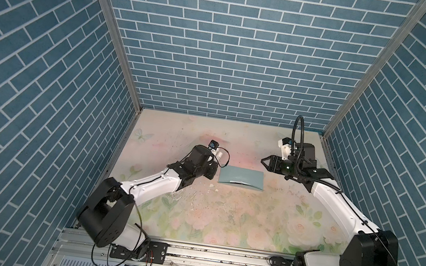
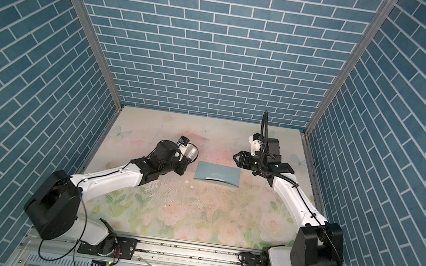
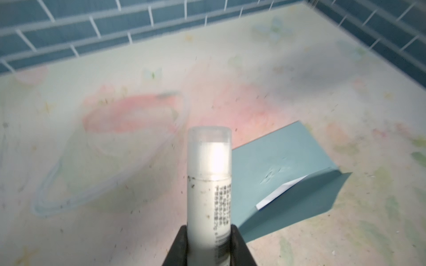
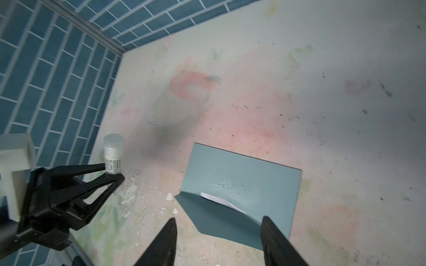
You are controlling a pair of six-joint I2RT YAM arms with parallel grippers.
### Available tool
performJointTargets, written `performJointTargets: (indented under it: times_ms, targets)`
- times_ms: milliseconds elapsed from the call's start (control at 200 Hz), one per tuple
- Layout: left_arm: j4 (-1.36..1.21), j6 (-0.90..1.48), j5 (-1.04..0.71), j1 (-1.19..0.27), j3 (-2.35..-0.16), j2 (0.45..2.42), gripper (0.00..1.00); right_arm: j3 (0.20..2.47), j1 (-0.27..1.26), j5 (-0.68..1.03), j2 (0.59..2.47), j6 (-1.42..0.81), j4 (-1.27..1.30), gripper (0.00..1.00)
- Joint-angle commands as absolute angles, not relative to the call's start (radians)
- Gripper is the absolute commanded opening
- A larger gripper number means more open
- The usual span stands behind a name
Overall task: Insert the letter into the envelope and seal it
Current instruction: 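Lift the glue stick upright with the left gripper while the right reaches toward its cap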
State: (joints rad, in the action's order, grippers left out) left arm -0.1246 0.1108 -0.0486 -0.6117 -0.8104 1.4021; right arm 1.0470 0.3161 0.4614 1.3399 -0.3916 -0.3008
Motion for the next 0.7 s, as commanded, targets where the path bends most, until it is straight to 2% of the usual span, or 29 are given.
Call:
performJointTargets:
  times_ms: [0,310,540,695]
  targets:
    - [-0.346,-0.012,-0.140,-0.607,-0.740,1.354,0.00,1.153,0.345,0.601,1.310,-0.437,-0.273,0.61]
    - [-0.742,-0.106,-0.296,-0.609,-0.557,1.294,0.00,1.339,0.484,0.632,1.405,-0.439,-0.377,0.71]
    - [-0.779,-0.139,-0.329,-0.612,-0.531,1.288,0.00,1.427,0.565,0.633,1.493,-0.422,-0.464,0.71]
    - [-0.773,-0.147,-0.334,-0.615,-0.529,1.290,0.00,1.460,0.595,0.614,1.523,-0.407,-0.492,0.67]
